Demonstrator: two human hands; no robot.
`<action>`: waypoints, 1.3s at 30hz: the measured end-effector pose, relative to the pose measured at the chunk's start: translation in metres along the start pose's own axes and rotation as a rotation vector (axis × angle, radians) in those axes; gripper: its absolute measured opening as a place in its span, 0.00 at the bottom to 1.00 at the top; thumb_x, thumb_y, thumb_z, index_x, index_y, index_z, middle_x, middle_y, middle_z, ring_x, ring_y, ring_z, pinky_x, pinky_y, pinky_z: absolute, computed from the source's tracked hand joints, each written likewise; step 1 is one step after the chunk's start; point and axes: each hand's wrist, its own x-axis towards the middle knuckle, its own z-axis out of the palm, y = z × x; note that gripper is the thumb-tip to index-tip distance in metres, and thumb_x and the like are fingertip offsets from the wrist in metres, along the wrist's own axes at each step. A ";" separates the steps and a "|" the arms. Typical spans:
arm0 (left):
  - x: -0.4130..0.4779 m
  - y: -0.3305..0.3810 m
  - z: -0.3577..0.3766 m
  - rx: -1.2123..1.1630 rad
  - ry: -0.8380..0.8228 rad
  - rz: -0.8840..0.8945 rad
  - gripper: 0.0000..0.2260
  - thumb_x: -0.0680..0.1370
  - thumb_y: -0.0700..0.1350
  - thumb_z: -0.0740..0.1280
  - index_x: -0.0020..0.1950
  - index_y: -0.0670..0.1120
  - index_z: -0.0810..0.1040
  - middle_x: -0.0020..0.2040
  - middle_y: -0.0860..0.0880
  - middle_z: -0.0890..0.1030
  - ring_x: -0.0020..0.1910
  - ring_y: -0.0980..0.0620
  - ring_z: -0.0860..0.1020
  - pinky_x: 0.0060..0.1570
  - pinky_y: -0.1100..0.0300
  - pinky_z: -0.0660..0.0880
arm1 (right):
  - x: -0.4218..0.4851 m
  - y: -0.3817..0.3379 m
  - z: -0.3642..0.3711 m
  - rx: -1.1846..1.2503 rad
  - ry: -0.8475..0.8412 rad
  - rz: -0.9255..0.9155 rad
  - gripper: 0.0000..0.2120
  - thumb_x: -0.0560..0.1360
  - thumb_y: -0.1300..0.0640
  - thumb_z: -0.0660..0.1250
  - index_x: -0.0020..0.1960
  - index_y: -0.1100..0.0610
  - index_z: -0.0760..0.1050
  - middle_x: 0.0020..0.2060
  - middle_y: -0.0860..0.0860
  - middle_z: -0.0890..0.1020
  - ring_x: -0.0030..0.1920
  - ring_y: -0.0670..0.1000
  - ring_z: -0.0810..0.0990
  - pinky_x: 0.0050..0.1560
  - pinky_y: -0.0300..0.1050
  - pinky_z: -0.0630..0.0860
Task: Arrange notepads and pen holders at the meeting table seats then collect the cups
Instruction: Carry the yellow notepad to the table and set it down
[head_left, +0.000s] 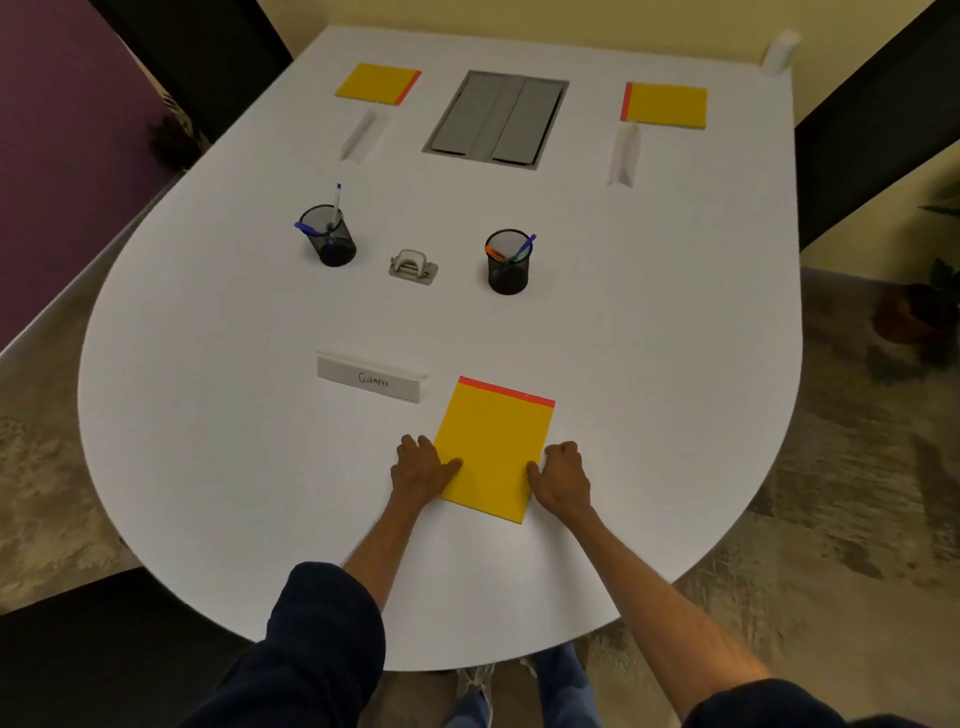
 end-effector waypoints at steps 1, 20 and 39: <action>0.003 0.001 0.000 -0.027 -0.012 -0.004 0.34 0.79 0.60 0.63 0.75 0.37 0.60 0.74 0.37 0.60 0.74 0.39 0.61 0.69 0.45 0.66 | 0.001 -0.001 0.002 0.028 0.007 0.013 0.20 0.81 0.51 0.59 0.66 0.64 0.69 0.66 0.59 0.67 0.67 0.59 0.69 0.61 0.54 0.72; 0.004 -0.002 0.012 -0.420 0.011 -0.146 0.19 0.73 0.46 0.75 0.59 0.36 0.79 0.62 0.36 0.76 0.66 0.38 0.70 0.64 0.51 0.68 | 0.033 0.002 -0.013 0.854 -0.069 0.496 0.18 0.71 0.65 0.73 0.60 0.69 0.77 0.55 0.63 0.79 0.50 0.56 0.74 0.50 0.47 0.72; -0.061 0.050 -0.031 -0.600 -0.113 0.311 0.21 0.68 0.43 0.80 0.52 0.41 0.72 0.58 0.36 0.80 0.57 0.38 0.79 0.56 0.39 0.77 | -0.077 0.045 -0.078 1.183 0.275 0.235 0.20 0.70 0.71 0.73 0.61 0.68 0.75 0.56 0.63 0.81 0.55 0.62 0.81 0.47 0.50 0.79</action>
